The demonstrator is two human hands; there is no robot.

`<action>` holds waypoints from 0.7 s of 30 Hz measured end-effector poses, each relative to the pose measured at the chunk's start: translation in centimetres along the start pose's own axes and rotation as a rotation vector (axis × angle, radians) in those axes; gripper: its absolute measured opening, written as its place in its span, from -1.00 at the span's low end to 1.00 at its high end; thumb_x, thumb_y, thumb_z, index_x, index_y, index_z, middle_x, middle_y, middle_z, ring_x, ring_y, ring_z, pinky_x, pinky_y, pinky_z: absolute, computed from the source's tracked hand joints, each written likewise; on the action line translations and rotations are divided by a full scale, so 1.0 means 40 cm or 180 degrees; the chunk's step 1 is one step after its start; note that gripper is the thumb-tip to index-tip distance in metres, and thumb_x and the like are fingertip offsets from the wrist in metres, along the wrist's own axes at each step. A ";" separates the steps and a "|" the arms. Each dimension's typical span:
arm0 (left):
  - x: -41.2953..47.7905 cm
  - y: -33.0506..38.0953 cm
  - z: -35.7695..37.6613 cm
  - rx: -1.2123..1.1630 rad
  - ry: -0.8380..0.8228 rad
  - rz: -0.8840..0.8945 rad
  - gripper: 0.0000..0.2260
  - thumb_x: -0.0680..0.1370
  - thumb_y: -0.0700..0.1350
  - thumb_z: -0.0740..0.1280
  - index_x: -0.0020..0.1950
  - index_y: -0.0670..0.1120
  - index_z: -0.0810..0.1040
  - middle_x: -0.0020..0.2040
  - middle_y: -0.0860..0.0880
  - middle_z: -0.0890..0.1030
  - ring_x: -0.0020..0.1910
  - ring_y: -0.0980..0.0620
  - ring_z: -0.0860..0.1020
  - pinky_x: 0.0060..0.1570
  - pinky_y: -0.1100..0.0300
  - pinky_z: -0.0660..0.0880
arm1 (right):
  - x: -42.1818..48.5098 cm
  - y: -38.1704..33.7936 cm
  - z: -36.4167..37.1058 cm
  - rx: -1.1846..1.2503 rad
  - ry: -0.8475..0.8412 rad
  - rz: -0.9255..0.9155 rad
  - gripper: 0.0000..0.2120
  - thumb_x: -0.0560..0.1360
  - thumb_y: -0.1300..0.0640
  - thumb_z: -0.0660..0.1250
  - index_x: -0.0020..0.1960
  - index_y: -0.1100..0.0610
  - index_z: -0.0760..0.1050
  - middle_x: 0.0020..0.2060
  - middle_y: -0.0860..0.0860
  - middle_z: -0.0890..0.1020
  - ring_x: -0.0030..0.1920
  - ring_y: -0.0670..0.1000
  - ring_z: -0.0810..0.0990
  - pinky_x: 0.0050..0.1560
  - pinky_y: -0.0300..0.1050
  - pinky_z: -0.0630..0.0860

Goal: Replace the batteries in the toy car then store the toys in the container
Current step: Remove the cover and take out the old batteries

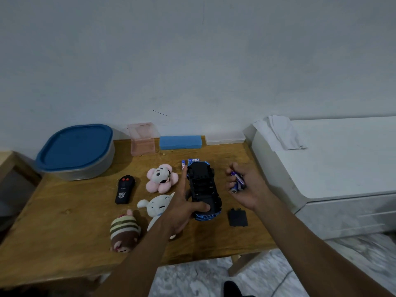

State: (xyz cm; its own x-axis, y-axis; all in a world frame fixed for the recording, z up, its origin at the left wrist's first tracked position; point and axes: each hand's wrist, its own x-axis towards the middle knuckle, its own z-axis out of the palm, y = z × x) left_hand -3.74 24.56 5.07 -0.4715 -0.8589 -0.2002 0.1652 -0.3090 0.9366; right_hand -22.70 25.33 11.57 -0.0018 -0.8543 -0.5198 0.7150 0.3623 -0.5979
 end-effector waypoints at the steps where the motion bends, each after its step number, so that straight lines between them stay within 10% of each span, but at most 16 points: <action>1: -0.004 0.000 -0.001 0.0007 0.0001 -0.0012 0.07 0.31 -0.52 0.40 0.49 0.38 0.07 0.30 -0.20 0.52 0.23 -0.21 0.55 0.19 -0.22 0.51 | -0.001 0.002 -0.003 -0.0026 0.0018 -0.0025 -0.88 0.61 0.12 0.20 -0.07 0.14 0.45 -0.33 0.01 0.49 -0.51 -0.13 0.39 -0.55 -0.29 0.39; 21: -0.057 -0.062 -0.029 0.0060 0.0005 -0.0441 0.09 0.31 -0.56 0.37 0.50 0.37 0.04 0.29 -0.12 0.56 0.20 -0.17 0.58 0.19 -0.19 0.51 | -0.068 0.102 -0.083 0.0020 0.1225 0.0000 -0.68 0.49 0.03 0.41 -0.33 0.10 0.37 -0.55 0.01 0.40 -0.58 -0.06 0.36 -0.58 -0.30 0.37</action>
State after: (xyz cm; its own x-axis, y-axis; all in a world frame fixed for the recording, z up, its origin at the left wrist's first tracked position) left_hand -2.04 26.82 2.87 -0.4873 -0.8092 -0.3283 0.0823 -0.4169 0.9052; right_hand -22.13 30.37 8.53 -0.2632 -0.6515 -0.7115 0.7193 0.3589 -0.5948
